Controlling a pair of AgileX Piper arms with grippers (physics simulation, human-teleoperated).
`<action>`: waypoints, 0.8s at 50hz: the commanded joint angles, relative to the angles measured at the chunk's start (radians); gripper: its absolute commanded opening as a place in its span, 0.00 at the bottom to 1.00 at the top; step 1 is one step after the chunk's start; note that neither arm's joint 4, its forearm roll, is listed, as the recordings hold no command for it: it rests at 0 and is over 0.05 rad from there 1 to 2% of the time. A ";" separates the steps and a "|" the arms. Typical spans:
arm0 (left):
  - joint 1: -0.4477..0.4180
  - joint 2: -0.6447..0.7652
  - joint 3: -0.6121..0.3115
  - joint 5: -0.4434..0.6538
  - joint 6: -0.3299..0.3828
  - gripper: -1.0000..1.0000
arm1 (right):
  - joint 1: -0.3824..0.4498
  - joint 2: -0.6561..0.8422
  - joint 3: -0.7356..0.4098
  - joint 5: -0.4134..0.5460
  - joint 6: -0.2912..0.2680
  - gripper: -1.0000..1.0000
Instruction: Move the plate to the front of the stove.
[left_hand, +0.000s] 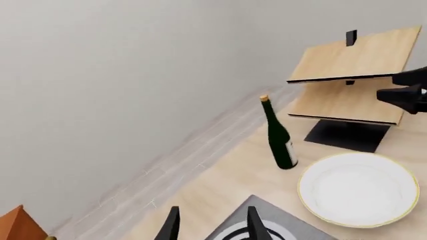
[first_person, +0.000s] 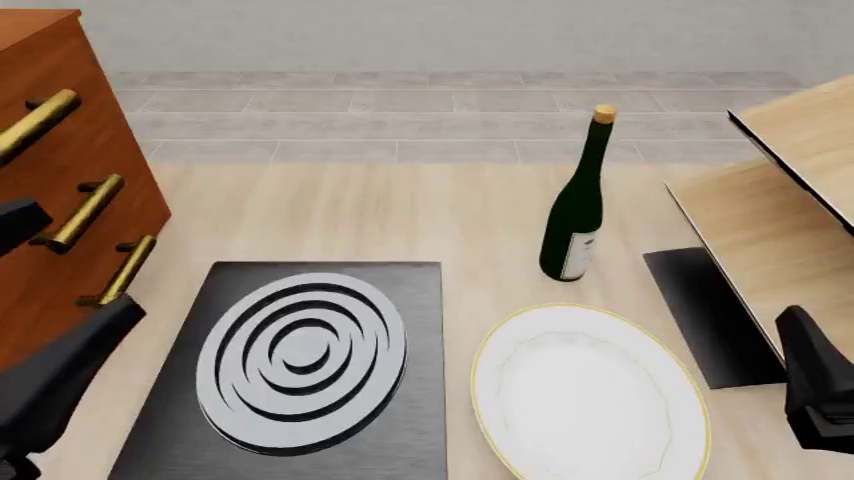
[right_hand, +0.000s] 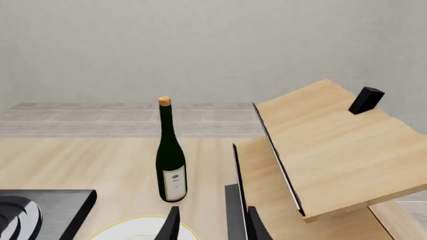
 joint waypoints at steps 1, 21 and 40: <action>-0.134 0.113 -0.029 -0.069 0.102 1.00 | 0.000 0.000 0.000 0.000 0.000 1.00; -0.355 0.442 -0.034 -0.305 0.290 1.00 | 0.000 0.000 0.000 0.000 0.000 1.00; -0.531 0.894 -0.090 -0.513 0.530 1.00 | 0.000 0.000 0.000 0.000 0.000 1.00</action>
